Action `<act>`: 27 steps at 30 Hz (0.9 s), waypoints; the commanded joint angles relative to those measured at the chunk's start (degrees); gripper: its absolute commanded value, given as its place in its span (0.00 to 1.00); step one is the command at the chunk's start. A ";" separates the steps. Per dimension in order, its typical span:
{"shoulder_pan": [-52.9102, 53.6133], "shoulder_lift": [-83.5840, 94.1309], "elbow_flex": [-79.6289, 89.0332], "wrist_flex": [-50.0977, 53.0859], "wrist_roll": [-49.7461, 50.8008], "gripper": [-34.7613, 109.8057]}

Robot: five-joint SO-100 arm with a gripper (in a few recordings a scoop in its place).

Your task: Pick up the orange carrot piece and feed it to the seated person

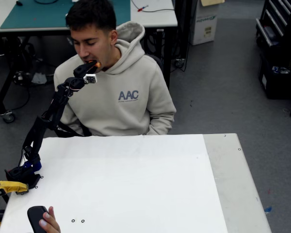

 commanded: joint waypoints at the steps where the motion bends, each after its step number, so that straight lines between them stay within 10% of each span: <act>1: -2.11 2.90 -4.83 -0.53 1.05 0.22; 27: -2.55 2.81 -4.83 -1.14 0.79 0.22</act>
